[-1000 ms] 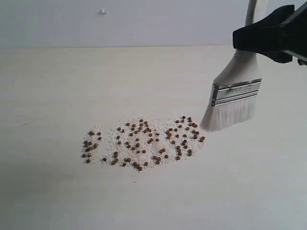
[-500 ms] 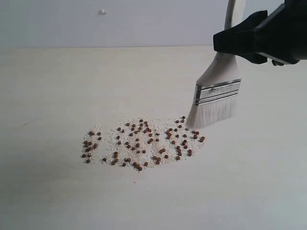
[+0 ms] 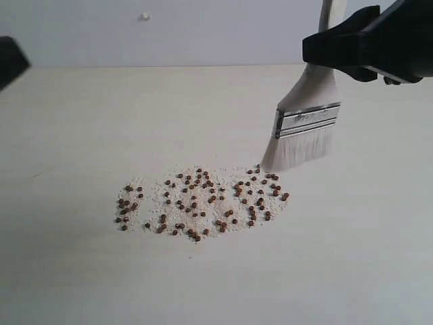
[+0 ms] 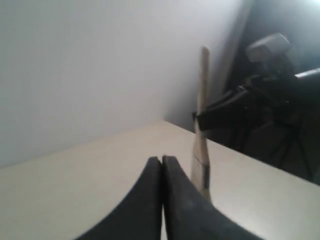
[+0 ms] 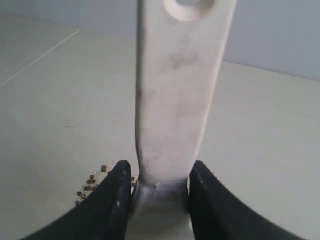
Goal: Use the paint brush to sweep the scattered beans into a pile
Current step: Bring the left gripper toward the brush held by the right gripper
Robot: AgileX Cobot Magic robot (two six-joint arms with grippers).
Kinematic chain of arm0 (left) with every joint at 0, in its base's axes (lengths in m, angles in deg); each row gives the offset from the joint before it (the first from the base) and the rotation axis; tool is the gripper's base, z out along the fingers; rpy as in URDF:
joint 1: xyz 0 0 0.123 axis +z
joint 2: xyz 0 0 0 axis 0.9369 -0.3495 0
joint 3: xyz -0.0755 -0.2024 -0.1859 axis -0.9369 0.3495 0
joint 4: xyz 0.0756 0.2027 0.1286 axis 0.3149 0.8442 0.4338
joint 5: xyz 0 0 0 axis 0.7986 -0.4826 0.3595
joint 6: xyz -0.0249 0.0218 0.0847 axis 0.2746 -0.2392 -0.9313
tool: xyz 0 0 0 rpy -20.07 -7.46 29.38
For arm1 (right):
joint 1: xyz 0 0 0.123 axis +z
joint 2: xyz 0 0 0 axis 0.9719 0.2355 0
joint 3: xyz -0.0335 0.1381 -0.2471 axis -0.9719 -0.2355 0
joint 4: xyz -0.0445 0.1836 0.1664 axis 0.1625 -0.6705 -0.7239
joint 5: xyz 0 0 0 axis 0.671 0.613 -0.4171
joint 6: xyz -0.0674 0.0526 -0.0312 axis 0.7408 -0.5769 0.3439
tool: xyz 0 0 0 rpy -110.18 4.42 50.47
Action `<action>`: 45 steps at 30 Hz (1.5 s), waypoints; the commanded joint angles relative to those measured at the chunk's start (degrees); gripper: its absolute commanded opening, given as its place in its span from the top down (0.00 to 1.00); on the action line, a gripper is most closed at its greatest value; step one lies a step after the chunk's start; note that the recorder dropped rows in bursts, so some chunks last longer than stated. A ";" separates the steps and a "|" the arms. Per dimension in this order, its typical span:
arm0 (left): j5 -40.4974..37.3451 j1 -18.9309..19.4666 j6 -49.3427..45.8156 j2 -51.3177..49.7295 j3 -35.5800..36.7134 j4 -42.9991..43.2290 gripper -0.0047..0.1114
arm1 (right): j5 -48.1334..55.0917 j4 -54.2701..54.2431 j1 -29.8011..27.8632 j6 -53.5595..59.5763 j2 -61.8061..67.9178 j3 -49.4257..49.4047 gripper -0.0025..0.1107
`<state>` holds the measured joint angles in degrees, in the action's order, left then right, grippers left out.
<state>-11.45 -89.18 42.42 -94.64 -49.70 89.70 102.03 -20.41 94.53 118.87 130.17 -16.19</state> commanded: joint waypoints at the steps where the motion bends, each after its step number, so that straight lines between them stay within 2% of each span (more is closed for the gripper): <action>1: 8.77 -0.30 2.49 -13.14 -4.92 8.24 0.94 | -1.50 -3.45 -0.11 2.05 1.90 -0.13 0.98; 3: 9.13 -0.41 -2.22 -16.73 -4.81 8.24 0.87 | -2.44 -4.29 -0.11 2.17 3.09 -0.13 0.98; 8: 12.42 -1.83 -13.44 -22.76 -4.80 7.32 0.54 | -7.31 -6.55 -0.11 3.84 5.92 -0.13 0.98; 11: 13.61 -6.13 -26.97 -25.18 -4.80 7.01 0.51 | -5.12 -9.65 0.86 9.14 9.54 1.10 0.98; 14: 12.98 -8.90 -27.29 -26.80 -4.80 6.52 0.49 | -3.40 -9.72 2.58 11.12 12.66 3.48 0.98; 16: 12.60 -10.41 -27.25 -28.16 -4.80 5.14 0.44 | -5.91 -9.82 3.93 11.19 14.21 4.67 0.98; 21: 11.38 -10.94 -29.91 -30.76 -4.80 -1.62 0.35 | -9.19 -9.82 8.78 11.77 15.30 5.57 0.98; 30: 9.46 -10.94 -30.39 -34.94 -4.80 -4.71 0.34 | -16.33 -11.49 16.20 13.39 15.09 5.57 0.98; 36: 9.46 -10.94 -35.28 -35.90 -4.80 -8.83 0.34 | -22.79 -11.49 20.77 13.39 15.09 5.57 0.98; 45: 8.46 -11.31 -36.97 -35.90 -4.80 -11.85 0.34 | -24.14 -14.47 21.87 13.26 15.09 5.71 0.98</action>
<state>-2.50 -100.14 6.47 -130.36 -54.18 80.77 78.66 -34.07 116.10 131.77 145.35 -11.23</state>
